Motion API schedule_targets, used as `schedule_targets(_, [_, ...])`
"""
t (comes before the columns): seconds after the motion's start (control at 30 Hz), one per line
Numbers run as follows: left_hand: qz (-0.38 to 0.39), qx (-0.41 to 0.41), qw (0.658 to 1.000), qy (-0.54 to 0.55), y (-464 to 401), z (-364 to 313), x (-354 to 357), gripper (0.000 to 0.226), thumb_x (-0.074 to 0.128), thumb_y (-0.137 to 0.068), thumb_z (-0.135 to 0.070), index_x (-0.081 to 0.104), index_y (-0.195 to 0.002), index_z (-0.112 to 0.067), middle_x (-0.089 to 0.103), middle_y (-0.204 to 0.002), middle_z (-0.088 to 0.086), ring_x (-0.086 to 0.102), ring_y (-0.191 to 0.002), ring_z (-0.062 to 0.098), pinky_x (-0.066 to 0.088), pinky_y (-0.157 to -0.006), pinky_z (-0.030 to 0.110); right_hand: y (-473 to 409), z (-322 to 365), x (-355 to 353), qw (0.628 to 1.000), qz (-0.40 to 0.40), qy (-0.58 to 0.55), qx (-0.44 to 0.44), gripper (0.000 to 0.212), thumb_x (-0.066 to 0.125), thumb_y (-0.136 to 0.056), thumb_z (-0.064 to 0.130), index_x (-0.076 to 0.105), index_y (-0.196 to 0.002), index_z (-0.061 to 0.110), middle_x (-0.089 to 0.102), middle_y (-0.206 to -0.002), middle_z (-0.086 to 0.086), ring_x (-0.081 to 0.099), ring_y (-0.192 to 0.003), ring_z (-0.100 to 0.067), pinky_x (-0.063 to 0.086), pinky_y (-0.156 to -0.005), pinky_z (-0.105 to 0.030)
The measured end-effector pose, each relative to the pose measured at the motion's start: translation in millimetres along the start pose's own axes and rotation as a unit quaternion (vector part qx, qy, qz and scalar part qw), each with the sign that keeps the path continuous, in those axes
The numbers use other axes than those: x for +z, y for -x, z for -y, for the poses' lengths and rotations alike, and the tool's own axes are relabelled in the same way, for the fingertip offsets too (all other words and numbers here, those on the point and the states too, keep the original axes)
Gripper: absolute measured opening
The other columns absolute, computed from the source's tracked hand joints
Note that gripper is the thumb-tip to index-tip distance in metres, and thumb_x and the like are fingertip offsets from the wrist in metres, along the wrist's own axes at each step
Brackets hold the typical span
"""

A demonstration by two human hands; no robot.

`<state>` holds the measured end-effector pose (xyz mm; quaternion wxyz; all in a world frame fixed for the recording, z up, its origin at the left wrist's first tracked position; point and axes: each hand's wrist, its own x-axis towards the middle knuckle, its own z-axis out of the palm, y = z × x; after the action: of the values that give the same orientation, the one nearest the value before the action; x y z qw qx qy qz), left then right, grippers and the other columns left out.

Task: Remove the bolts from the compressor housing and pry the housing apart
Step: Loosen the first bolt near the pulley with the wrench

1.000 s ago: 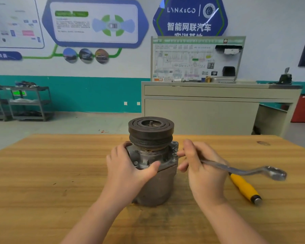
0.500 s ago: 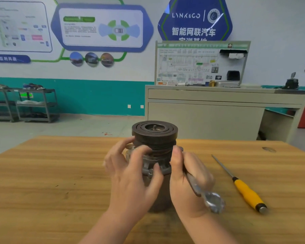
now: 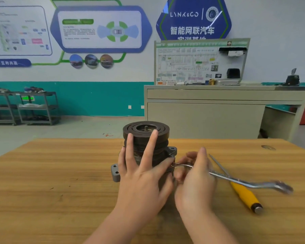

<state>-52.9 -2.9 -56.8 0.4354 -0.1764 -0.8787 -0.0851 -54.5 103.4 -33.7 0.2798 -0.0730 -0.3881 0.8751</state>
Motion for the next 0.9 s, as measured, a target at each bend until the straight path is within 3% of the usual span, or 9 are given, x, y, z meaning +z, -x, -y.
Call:
schedule_targets(0.1, [-0.014,-0.001,1.0,-0.004,-1,-3,-1,0.035,0.045,-0.087,-0.046,0.073,-0.109,-0.041,0.02,-0.163,0.002,0.008,-0.145,0.051,0.018,-0.11,0.058,-29,14,-7,0.97,0.013,-0.12,0.212,0.026,0.053,-0.098,0.03,0.053,-0.082,0.01,0.058,-0.051,-0.002,0.038,-0.033,-0.005,0.029,-0.031,-0.015])
schedule_targets(0.23, [-0.03,0.005,0.999,-0.013,-1,-2,1,0.034,0.045,-0.088,-0.044,0.074,-0.105,-0.041,0.023,-0.161,0.004,0.012,-0.144,0.053,0.018,-0.11,0.057,-47,18,-19,0.948,0.063,-0.17,0.261,0.019,0.047,-0.099,0.017,0.053,-0.084,0.007,0.06,-0.058,-0.006,0.043,-0.037,-0.007,0.032,-0.032,-0.014])
schedule_targets(0.3, [-0.037,0.01,0.999,-0.005,-1,-1,2,0.035,0.045,-0.089,-0.044,0.075,-0.106,-0.041,0.025,-0.161,0.003,0.013,-0.144,0.051,0.019,-0.111,0.057,-47,17,-18,0.97,0.082,-0.132,0.19,0.02,0.043,-0.101,0.016,0.055,-0.086,0.009,0.062,-0.064,-0.007,0.044,-0.038,-0.009,0.032,-0.033,-0.016])
schedule_targets(0.4, [-0.053,0.029,0.998,0.027,5,8,3,0.036,0.046,-0.088,-0.045,0.073,-0.112,-0.041,0.018,-0.164,0.001,0.009,-0.147,0.045,0.019,-0.111,0.053,-35,14,-18,0.985,0.125,0.052,-0.108,0.015,0.042,-0.102,0.025,0.057,-0.098,0.024,0.068,-0.073,-0.005,0.057,-0.043,-0.014,0.04,-0.039,-0.019])
schedule_targets(0.47, [-0.067,0.027,0.991,0.111,9,21,2,0.037,0.051,-0.086,-0.046,0.07,-0.118,-0.041,0.006,-0.166,-0.005,0.004,-0.151,0.035,0.014,-0.116,0.046,-24,12,-18,0.918,0.178,0.149,-0.322,0.006,0.045,-0.1,0.039,0.051,-0.1,0.04,0.07,-0.08,-0.001,0.066,-0.051,-0.015,0.049,-0.045,-0.021])
schedule_targets(0.53, [-0.081,-0.018,0.976,0.204,9,37,-2,0.043,0.059,-0.079,-0.05,0.059,-0.122,-0.045,-0.002,-0.164,-0.013,0.0,-0.152,0.022,0.012,-0.117,0.046,-16,9,-18,0.847,0.226,0.176,-0.448,0.006,0.048,-0.1,0.042,0.046,-0.103,0.046,0.069,-0.083,0.012,0.07,-0.057,-0.01,0.054,-0.051,-0.023])
schedule_targets(0.67, [-0.04,-0.169,0.919,0.354,-2,52,-15,0.08,0.068,-0.059,-0.071,0.022,-0.123,-0.06,0.003,-0.158,-0.022,0.011,-0.149,0.008,0.019,-0.12,0.038,-11,9,-16,0.834,0.207,0.165,-0.485,0.007,0.044,-0.102,0.042,0.046,-0.103,0.049,0.069,-0.084,0.019,0.068,-0.055,-0.008,0.053,-0.051,-0.025])
schedule_targets(0.8, [0.082,-0.229,0.879,0.409,-5,54,-12,0.132,0.074,-0.044,-0.08,0.003,-0.149,-0.044,0.017,-0.148,-0.026,0.023,-0.14,0.002,0.028,-0.119,0.037,-13,9,-18,0.858,0.165,0.158,-0.459,0.006,0.045,-0.099,0.048,0.049,-0.096,0.05,0.071,-0.078,0.008,0.066,-0.049,-0.011,0.051,-0.049,-0.025])
schedule_targets(0.9, [0.103,-0.221,0.884,0.399,-5,54,-7,0.138,0.08,-0.046,-0.074,0.005,-0.155,-0.035,0.025,-0.148,-0.025,0.028,-0.138,0.0,0.029,-0.117,0.031,-14,7,-17,0.859,0.16,0.166,-0.458,0.006,0.045,-0.099,0.049,0.051,-0.095,0.049,0.07,-0.073,0.006,0.065,-0.047,-0.009,0.05,-0.05,-0.02])
